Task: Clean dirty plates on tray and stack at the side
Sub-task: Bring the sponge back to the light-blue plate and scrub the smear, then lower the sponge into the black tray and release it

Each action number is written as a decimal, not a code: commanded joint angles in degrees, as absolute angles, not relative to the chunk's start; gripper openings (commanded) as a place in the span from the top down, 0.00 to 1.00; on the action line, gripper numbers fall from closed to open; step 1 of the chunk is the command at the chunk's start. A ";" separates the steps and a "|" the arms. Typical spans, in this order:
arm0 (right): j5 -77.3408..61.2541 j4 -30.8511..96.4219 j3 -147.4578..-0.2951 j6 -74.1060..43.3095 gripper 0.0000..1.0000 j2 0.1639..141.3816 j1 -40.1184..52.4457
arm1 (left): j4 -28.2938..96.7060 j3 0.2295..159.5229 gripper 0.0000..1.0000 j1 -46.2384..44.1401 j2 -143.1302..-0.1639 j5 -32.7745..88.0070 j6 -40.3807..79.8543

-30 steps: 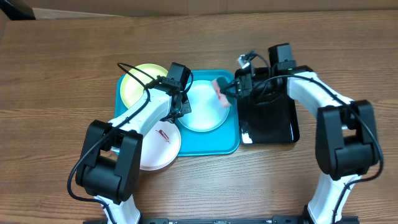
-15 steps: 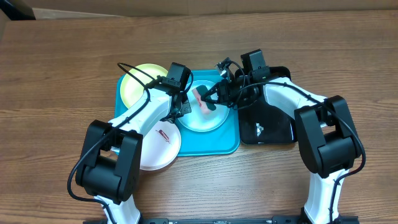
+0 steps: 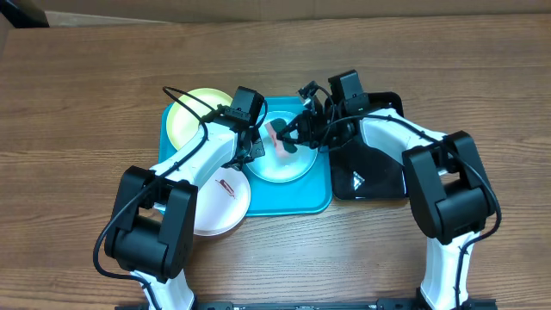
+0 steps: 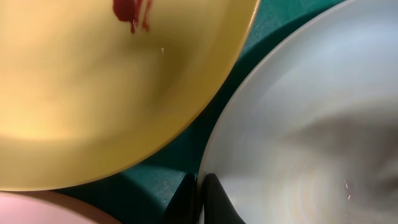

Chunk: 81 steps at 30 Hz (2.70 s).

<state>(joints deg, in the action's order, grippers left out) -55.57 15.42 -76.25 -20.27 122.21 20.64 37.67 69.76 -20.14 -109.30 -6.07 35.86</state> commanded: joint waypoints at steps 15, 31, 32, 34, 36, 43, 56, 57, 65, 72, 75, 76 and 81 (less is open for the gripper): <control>-53.71 14.87 -74.59 -26.87 0.96 124.33 23.88 | 37.67 69.28 0.96 -19.86 -108.95 -7.44 35.14; -50.63 13.19 -73.14 -25.45 0.96 123.96 22.33 | 37.71 69.28 0.96 -19.86 -108.95 -7.46 35.11; -50.63 13.21 -73.14 -25.34 0.96 123.76 21.96 | 37.71 69.28 0.96 -19.86 -108.95 -7.46 35.14; -50.61 13.21 -73.14 -25.26 0.96 123.17 20.99 | 37.71 69.28 0.96 -19.86 -108.95 -7.46 35.11; -50.61 13.17 -73.19 -25.21 0.96 122.26 19.59 | 37.69 69.28 0.96 -19.86 -108.95 -7.46 35.14; -57.78 13.15 -75.99 -23.33 0.96 120.18 17.52 | 37.65 69.28 0.96 -19.86 -108.95 -7.46 35.14; -59.64 16.78 -77.03 -23.57 0.96 109.78 15.92 | 37.67 69.28 0.96 -19.86 -108.95 -7.46 35.14; -57.32 18.41 -77.03 -23.49 0.96 108.68 15.20 | 37.67 69.28 0.96 -19.86 -108.95 -7.46 35.11; -35.55 34.17 -77.03 -14.83 0.96 105.45 10.20 | 37.60 69.28 0.96 -19.86 -108.95 -7.46 35.14; -13.34 42.52 -77.01 -9.72 0.96 105.45 9.15 | 37.43 69.28 0.96 -19.86 -108.95 -7.44 35.14; -7.01 44.73 -76.99 -9.23 0.96 105.45 9.30 | 37.34 69.28 0.96 -19.86 -108.95 -7.44 35.16; -5.19 45.30 -76.93 -9.06 0.96 105.45 9.30 | 37.34 69.28 0.96 -19.88 -108.95 -7.44 35.16; 2.02 46.35 -74.94 -8.91 0.96 105.54 9.30 | 37.34 69.28 0.96 -19.88 -108.97 -7.46 35.14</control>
